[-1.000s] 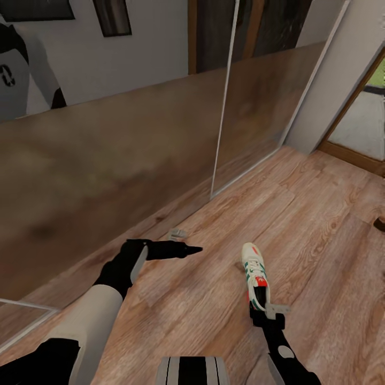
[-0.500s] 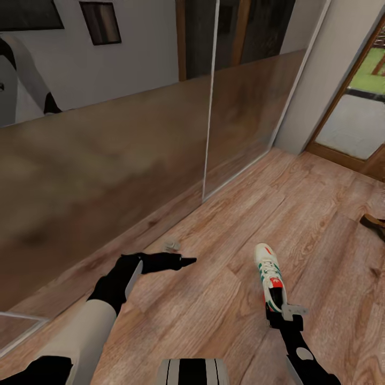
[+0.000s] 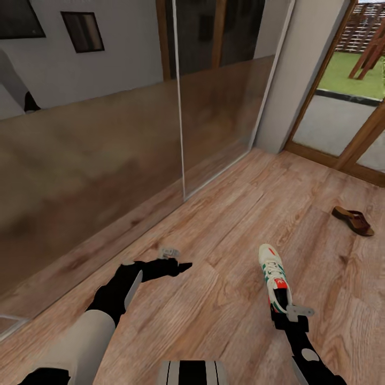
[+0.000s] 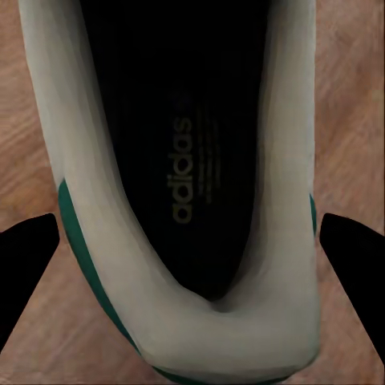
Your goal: Pick up the two gym shoes and the two sandals from the corridor floor and place them onto the hallstand (shoe rack) in the corridor, making sure they are on the rack and not on the floor. Arrange them so the two gym shoes are next to each other and the two sandals are next to each other.
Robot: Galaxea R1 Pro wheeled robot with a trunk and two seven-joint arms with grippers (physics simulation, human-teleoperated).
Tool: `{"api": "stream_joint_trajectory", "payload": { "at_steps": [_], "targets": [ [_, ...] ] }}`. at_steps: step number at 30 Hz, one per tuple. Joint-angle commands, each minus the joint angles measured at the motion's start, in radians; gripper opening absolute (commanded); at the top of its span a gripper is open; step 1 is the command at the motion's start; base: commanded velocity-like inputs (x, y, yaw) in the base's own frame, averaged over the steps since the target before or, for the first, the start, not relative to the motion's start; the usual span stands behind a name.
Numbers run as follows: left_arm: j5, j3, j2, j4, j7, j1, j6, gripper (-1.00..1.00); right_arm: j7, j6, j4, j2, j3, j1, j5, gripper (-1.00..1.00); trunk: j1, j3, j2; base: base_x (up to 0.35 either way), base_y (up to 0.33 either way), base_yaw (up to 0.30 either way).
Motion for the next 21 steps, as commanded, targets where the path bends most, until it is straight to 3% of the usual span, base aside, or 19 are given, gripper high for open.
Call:
{"api": "stream_joint_trajectory", "payload": {
  "at_steps": [1, 10, 15, 16, 21],
  "targets": [
    [0.0, 0.002, 0.0, -0.002, 0.01, 0.005, -0.001, 1.0, -0.003, -0.003, 0.004, -0.001, -0.003, -0.001, 0.011, -1.0, -0.001, 0.001, 0.0, -0.249, -0.207, -0.099],
    [0.0, 0.007, 0.002, -0.006, 0.157, 0.073, -0.144, 1.0, -0.005, -0.005, 0.089, -0.004, -0.004, 0.004, 0.008, -1.0, -0.001, 0.015, 0.0, -0.267, -0.188, -0.098],
    [0.0, 0.007, 0.006, -0.013, 0.303, 0.136, -0.229, 1.0, -0.006, -0.028, 0.12, -0.006, -0.004, 0.009, 0.008, -1.0, -0.001, 0.023, 0.0, -0.216, -0.139, -0.093],
    [0.0, 0.005, 0.008, -0.014, 0.394, 0.18, -0.314, 1.0, -0.006, -0.044, 0.131, -0.005, -0.004, 0.012, 0.008, -1.0, -0.001, 0.024, 0.0, -0.044, -0.028, -0.091],
    [-0.001, 0.004, 0.009, -0.014, 0.486, 0.248, -0.426, 1.0, -0.006, -0.051, 0.136, -0.005, -0.004, 0.015, 0.008, -1.0, -0.001, 0.032, 0.0, -0.021, -0.013, -0.091]
  ]
}}
